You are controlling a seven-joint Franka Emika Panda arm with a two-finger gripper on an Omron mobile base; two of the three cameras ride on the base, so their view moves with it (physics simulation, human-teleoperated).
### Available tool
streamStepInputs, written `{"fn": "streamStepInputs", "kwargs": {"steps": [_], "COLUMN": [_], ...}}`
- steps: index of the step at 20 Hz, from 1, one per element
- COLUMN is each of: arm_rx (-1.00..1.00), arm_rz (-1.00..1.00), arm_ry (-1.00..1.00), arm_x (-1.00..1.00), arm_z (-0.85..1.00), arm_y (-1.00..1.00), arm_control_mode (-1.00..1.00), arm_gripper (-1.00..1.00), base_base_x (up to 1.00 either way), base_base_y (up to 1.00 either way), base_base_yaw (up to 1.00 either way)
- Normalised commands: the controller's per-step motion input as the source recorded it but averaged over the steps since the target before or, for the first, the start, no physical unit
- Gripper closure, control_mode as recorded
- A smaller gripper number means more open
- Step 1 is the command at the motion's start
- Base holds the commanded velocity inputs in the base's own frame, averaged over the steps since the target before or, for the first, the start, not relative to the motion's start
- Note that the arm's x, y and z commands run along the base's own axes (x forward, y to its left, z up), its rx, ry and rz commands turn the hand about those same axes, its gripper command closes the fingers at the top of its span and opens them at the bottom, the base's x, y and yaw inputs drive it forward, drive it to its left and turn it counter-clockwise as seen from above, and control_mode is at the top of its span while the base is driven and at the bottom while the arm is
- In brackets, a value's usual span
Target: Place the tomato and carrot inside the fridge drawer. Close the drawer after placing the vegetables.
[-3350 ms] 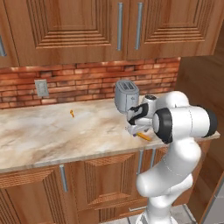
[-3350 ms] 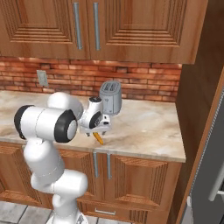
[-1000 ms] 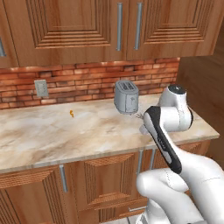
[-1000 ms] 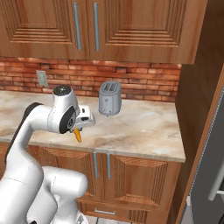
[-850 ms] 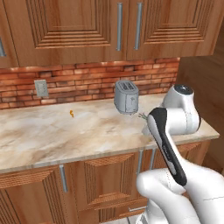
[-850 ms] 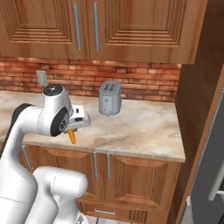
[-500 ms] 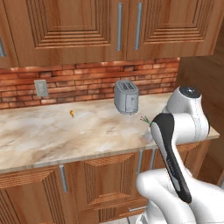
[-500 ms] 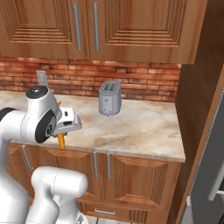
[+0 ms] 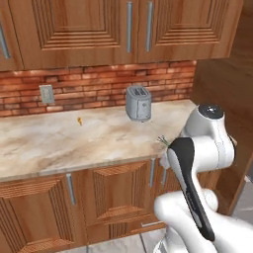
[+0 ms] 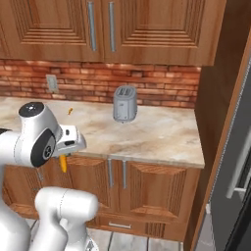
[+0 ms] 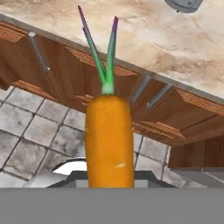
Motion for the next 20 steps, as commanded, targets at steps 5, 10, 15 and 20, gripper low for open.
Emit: {"fn": "streamStepInputs", "kwargs": {"steps": [5,10,15,20], "arm_rx": [0.0,0.0,0.0,0.0], "arm_rz": [0.0,0.0,0.0,0.0], "arm_ry": [0.0,0.0,0.0,0.0], "arm_x": [0.0,0.0,0.0,0.0], "arm_z": [0.0,0.0,0.0,0.0], "arm_y": [0.0,0.0,0.0,0.0], "arm_control_mode": [1.0,1.0,1.0,1.0], "arm_gripper": [1.0,1.0,1.0,1.0], "base_base_x": [-1.0,-1.0,-0.98,-0.29], "base_base_y": [-0.13,-0.57,-0.9,-1.0], "base_base_yaw": [-0.05,-0.07,-0.09,-0.02]}}
